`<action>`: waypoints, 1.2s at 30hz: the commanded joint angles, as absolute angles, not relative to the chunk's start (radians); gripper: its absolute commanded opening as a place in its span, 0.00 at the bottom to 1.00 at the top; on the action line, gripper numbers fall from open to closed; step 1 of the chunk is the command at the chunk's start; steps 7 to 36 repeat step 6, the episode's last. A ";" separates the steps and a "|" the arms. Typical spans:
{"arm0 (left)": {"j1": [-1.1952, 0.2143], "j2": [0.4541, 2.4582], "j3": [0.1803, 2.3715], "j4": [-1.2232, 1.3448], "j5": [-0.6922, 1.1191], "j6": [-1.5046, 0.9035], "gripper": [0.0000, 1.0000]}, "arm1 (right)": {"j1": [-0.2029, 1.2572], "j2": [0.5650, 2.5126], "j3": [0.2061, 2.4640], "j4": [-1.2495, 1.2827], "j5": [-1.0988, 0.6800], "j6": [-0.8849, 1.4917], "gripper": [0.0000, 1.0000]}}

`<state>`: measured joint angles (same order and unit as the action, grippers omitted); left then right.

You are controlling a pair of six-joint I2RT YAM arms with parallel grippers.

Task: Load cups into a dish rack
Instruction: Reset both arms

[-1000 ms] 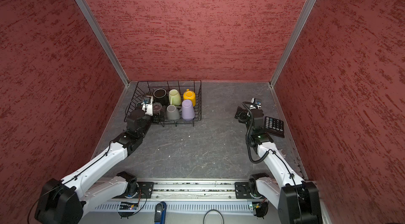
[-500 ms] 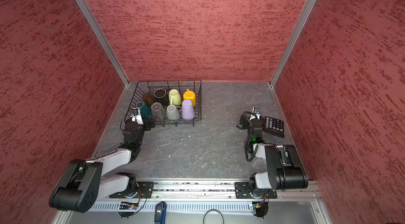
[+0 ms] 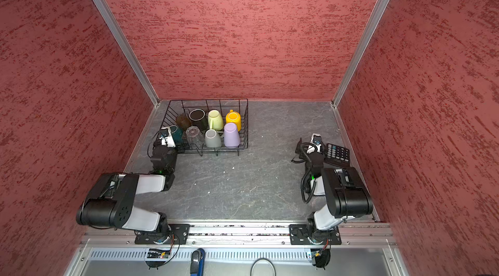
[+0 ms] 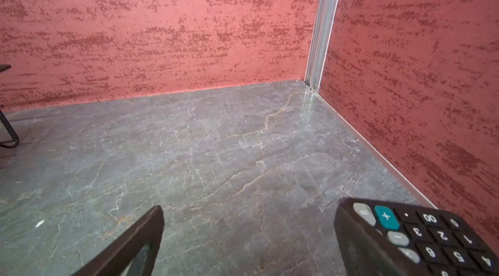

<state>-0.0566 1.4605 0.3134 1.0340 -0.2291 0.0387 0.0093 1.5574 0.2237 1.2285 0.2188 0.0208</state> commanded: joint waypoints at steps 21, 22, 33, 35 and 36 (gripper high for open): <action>-0.030 1.491 0.355 0.912 -0.184 0.000 1.00 | 0.010 1.559 0.215 1.298 0.223 0.006 0.99; -0.030 1.491 0.355 0.912 -0.184 0.000 1.00 | 0.010 1.559 0.215 1.298 0.223 0.006 0.99; -0.030 1.491 0.355 0.912 -0.184 0.000 1.00 | 0.010 1.559 0.215 1.298 0.223 0.006 0.99; -0.030 1.491 0.355 0.912 -0.184 0.000 1.00 | 0.010 1.559 0.215 1.298 0.223 0.006 0.99; -0.030 1.491 0.355 0.912 -0.184 0.000 1.00 | 0.010 1.559 0.215 1.298 0.223 0.006 0.99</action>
